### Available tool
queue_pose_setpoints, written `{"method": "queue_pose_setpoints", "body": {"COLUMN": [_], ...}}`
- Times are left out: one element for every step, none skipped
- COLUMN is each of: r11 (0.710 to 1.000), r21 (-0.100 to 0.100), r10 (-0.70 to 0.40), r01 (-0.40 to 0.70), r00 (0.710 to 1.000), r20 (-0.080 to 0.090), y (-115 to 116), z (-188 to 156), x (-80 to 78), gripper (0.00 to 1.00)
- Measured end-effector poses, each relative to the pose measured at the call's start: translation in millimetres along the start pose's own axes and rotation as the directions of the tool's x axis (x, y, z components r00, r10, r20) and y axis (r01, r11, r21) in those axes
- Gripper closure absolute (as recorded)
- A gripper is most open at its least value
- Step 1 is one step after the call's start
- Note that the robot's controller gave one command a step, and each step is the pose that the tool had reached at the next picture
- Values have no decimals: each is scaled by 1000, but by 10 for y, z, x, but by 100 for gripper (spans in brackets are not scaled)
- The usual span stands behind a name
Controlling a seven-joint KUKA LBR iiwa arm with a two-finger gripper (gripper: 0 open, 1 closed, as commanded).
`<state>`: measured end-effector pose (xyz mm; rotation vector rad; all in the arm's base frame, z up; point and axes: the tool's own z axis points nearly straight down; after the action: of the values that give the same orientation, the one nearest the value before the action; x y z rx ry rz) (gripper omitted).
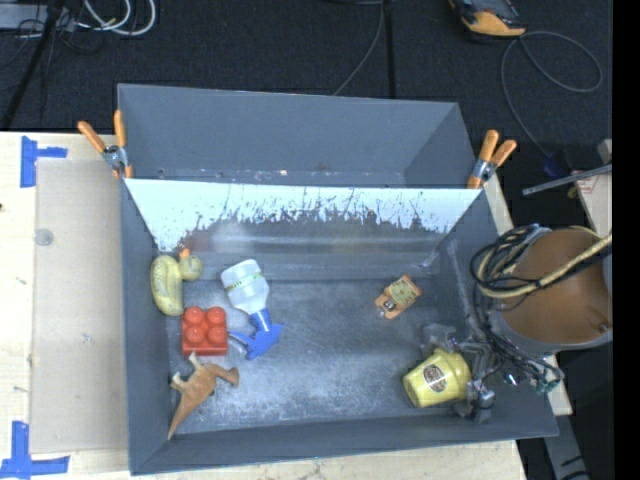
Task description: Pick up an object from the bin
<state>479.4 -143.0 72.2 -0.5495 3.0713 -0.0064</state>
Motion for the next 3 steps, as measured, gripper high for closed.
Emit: {"method": "queue_pose_setpoints", "body": {"r11": [985,985,985], "r21": [-4,-4,-8], "r10": [-174,-175,-175], "r01": [174,175,175], "r00": [985,985,985], "r20": [-6,-6,-9], "y": [81,81,91], "z": [-2,-2,-46], "x": [-25,-25,-17], "gripper": [100,100,100]}}
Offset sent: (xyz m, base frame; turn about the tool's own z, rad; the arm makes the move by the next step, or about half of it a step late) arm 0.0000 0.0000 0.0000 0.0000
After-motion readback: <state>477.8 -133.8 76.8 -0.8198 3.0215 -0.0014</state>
